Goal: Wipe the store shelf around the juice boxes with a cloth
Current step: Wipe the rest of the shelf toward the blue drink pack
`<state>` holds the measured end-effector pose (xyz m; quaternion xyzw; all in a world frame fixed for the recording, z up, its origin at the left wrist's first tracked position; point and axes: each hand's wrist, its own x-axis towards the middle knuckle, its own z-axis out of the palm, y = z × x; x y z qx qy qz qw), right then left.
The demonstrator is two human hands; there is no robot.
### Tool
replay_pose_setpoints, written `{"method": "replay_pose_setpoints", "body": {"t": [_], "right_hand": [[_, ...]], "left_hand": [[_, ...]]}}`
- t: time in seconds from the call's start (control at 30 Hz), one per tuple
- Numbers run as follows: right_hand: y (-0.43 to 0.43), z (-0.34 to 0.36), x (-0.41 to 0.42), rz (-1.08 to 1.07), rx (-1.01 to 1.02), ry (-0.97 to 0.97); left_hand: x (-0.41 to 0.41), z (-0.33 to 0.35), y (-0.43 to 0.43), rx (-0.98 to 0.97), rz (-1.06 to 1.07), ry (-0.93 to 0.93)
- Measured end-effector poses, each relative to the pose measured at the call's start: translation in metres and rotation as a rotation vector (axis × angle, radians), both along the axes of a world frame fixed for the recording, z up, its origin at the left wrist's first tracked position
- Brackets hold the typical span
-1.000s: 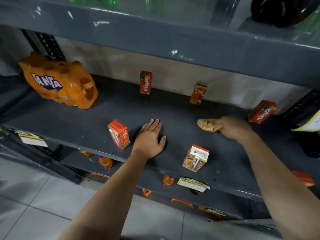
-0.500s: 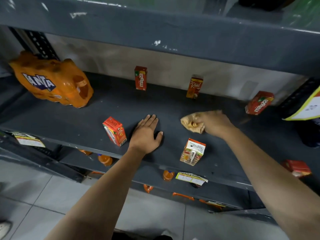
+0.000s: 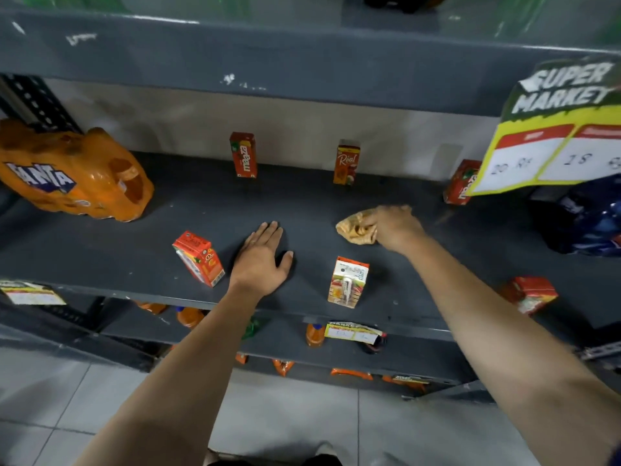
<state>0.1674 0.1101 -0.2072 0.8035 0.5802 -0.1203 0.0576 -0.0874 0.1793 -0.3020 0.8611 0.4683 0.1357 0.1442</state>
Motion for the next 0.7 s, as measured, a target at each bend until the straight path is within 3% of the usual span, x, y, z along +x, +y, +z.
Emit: {"method": "replay_pose_setpoints", "body": {"t": [0.2, 0.37, 0.43, 0.5, 0.6, 0.7], "right_hand": [[-0.093, -0.037, -0.004, -0.193, 0.107, 0.025], [-0.171, 0.003, -0.023, -0.174, -0.084, 0.17], [-0.158, 0.027, -0.009, -0.179, -0.135, 0.227], [-0.121, 0.041, 0.014, -0.164, 0.016, 0.197], [-0.033, 0.036, 0.062, -0.324, 0.258, 0.189], [0.03, 0.006, 0.099, -0.26, 0.251, 0.106]], "left_hand": [[0.002, -0.003, 0.001, 0.038, -0.012, 0.008], [0.002, -0.005, 0.002, 0.045, -0.016, 0.006], [0.002, -0.005, 0.002, 0.047, -0.02, 0.008], [0.001, -0.005, 0.002, 0.048, -0.018, -0.004], [0.002, -0.006, 0.004, 0.047, -0.019, -0.015], [0.001, -0.007, 0.006, 0.041, -0.016, -0.012]]}}
